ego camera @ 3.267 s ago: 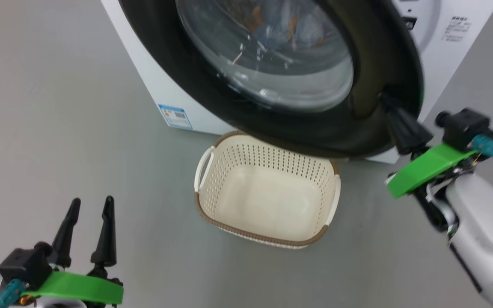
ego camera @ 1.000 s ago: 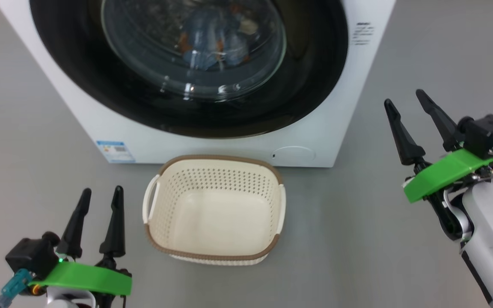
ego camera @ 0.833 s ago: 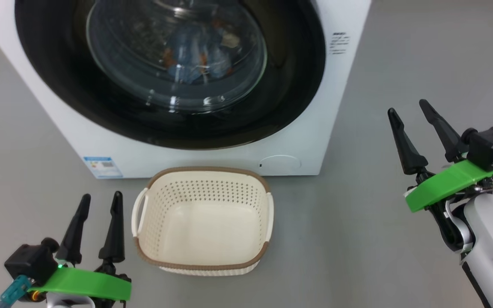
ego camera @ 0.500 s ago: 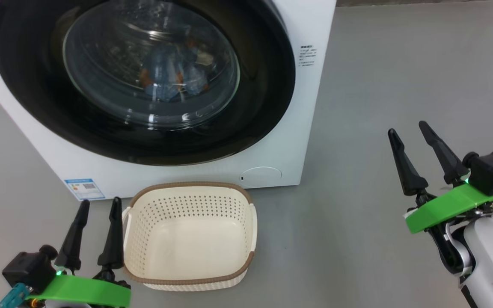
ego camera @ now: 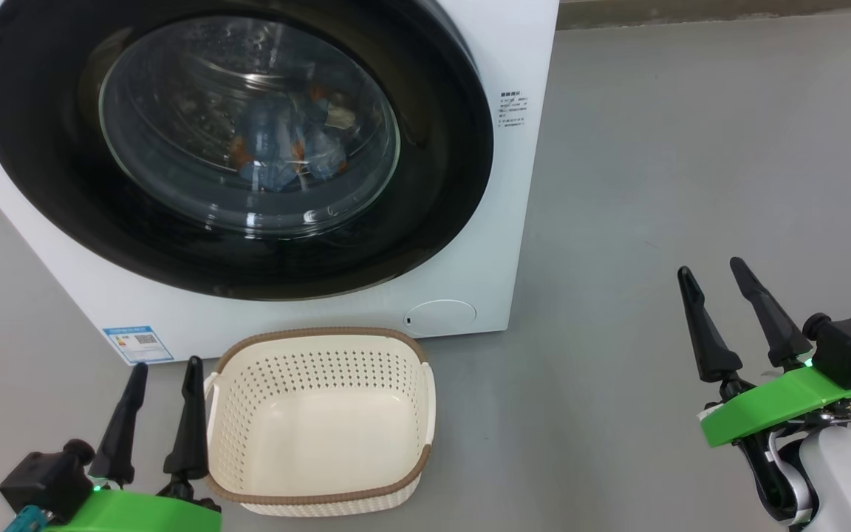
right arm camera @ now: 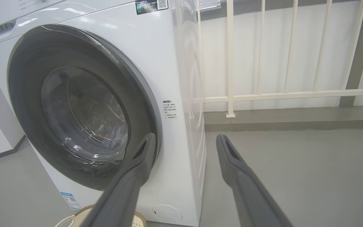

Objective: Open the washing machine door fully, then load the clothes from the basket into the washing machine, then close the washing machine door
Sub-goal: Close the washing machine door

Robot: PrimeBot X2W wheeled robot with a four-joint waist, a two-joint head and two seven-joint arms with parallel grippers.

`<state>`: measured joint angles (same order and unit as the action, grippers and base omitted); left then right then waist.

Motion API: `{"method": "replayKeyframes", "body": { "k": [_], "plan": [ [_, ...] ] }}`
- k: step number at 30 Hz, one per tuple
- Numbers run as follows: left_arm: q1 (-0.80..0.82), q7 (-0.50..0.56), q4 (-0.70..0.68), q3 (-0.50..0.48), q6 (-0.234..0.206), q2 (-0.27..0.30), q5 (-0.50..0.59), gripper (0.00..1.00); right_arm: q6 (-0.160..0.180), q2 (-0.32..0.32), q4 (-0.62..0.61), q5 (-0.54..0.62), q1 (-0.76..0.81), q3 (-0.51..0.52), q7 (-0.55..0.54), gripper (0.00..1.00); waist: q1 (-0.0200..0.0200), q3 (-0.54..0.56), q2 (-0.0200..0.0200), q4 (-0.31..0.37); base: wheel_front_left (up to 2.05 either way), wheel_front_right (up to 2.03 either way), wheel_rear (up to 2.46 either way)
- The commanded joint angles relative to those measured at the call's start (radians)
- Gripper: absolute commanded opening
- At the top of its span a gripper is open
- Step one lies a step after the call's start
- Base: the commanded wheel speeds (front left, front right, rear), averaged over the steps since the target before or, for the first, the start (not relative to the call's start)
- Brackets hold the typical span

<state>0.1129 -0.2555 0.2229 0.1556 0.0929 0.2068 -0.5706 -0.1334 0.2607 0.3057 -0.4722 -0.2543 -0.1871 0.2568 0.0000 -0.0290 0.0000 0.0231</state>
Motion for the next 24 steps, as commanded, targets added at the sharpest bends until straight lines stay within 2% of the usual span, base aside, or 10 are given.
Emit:
{"method": "replayKeyframes", "body": {
  "k": [1, 24],
  "plan": [
    [0.016, -0.006, -0.032, -0.039, -0.007, 0.026, 0.005, 1.0, 0.003, 0.008, -0.029, 0.013, 0.0, -0.009, 0.005, 1.0, 0.0, 0.0, 0.0, 0.0, 0.0, 0.0, 0.0],
    [0.009, -0.006, -0.042, -0.048, -0.024, 0.028, -0.002, 1.0, 0.003, -0.011, -0.033, 0.029, 0.008, 0.0, 0.005, 1.0, 0.0, -0.003, 0.0, -0.006, 0.0, 0.0, 0.0]
  ]
}}
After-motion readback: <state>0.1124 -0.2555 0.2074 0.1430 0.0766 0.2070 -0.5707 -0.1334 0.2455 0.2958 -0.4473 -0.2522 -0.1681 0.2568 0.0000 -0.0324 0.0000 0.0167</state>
